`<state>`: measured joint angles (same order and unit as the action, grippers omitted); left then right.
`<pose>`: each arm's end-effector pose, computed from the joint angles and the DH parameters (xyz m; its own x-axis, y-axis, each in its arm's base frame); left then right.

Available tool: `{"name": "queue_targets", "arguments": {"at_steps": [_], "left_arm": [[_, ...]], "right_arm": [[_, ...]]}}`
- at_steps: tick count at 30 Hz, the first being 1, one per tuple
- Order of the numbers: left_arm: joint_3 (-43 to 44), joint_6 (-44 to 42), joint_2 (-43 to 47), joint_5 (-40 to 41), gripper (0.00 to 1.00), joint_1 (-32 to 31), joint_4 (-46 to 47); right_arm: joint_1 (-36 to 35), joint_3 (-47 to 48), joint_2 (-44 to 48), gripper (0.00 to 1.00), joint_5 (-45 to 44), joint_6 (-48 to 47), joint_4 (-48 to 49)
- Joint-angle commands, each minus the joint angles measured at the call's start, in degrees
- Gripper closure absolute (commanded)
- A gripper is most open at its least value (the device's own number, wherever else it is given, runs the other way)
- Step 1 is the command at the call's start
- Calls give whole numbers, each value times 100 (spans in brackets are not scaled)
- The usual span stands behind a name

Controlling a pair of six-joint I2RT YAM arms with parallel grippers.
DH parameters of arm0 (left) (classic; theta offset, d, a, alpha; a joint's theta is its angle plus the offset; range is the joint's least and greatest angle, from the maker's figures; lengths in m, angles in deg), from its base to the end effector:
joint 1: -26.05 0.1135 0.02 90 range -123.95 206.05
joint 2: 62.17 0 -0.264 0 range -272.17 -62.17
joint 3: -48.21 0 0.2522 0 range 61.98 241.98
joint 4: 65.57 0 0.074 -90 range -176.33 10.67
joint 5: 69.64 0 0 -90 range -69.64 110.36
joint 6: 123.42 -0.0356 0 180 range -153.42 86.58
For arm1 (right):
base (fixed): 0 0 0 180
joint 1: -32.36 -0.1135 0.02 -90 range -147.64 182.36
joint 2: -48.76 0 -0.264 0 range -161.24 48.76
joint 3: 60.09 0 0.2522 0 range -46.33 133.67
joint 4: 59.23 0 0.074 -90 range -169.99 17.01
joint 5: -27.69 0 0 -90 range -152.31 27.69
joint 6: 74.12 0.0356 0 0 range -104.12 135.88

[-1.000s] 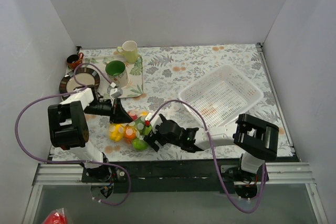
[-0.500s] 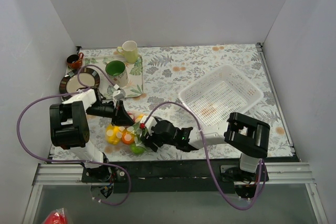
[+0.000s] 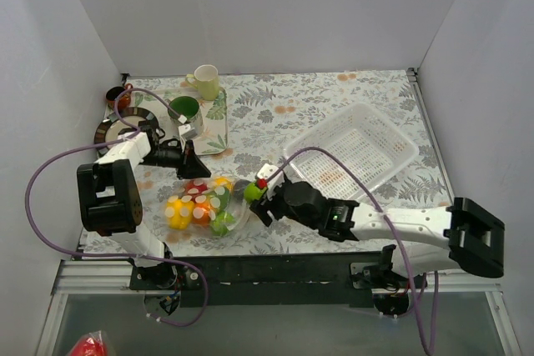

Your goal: Open the zip-top bag and remove the fake food

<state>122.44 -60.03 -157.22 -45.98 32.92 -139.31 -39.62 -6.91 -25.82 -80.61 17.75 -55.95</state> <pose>0.2739 0.0002 0.1988 -0.9387 0.0680 -0.3379 0.3357 0.4018 -0.8519 0.0994 0.2695 0.2424 -0.1226 -0.2768 -0.9531 -0.8070 0.5868 -0.0666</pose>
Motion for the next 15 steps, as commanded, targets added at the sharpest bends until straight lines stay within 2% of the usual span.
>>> {"name": "queue_targets", "arguments": {"at_steps": [1, 5, 6, 10, 11, 12, 14, 15], "left_arm": [[-122, 288, 328, 69, 100, -2, 426], [-298, 315, 346, 61, 100, -2, 479], [-316, 297, 355, 43, 100, -2, 470], [-404, 271, 408, 17, 100, 7, 427], [-413, 262, 443, 8, 100, 7, 426], [-413, 253, 460, 8, 100, -2, 418], [-457, 253, 478, 17, 100, -2, 417], [-466, 253, 496, 8, 100, -2, 418]], "right_arm": [[500, -477, 1076, 79, -525, -99, -578], [1588, -821, 1912, 90, -788, -3, -693], [2148, -813, 2061, 95, -902, 189, -754], [3189, -515, 1844, 98, -833, 437, -1158], [3295, -253, 1555, 94, -833, 463, -1507], [3409, -103, 1370, 78, -920, 524, -1693], [3559, 196, 835, 56, -868, 621, -2350], [3577, 459, 684, 32, -850, 674, -2554]]}}
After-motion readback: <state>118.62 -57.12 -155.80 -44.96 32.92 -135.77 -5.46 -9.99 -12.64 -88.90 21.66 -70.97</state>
